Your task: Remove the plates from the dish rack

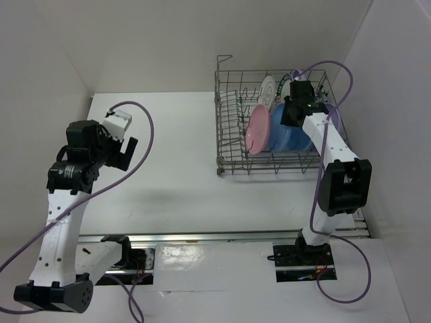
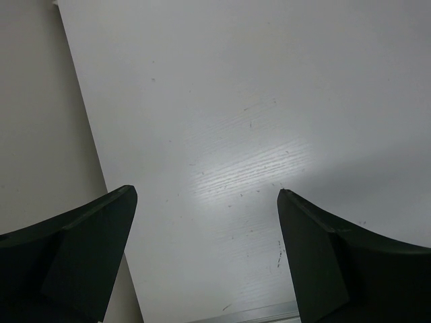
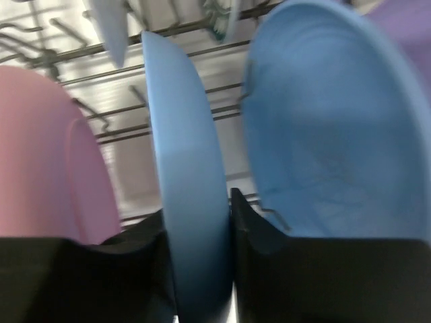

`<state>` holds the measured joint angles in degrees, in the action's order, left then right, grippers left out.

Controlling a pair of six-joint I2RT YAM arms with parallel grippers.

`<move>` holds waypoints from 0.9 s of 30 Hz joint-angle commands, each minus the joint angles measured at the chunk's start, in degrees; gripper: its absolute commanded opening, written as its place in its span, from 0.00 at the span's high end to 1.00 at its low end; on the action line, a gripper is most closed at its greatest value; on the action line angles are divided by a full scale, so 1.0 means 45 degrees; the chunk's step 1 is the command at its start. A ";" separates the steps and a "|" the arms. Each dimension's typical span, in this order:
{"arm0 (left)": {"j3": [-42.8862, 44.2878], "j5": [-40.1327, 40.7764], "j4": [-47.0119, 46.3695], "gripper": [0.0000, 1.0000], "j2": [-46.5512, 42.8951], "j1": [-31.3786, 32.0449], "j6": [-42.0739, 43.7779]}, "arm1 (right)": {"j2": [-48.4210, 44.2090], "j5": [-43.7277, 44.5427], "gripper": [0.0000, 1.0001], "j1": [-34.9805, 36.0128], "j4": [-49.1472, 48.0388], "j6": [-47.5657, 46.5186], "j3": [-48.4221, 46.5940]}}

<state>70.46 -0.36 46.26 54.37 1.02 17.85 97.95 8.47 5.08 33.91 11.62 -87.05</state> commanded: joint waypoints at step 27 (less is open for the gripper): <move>0.0786 -0.1480 -0.0925 0.00 -0.0716 0.0165 -0.1132 | -0.5144 0.8182 1.00 0.6308 -0.2650 -0.1743 -0.2494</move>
<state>70.02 -3.20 46.19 50.33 1.58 16.21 80.23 44.34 27.18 31.29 3.97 -95.72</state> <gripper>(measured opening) 0.999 0.275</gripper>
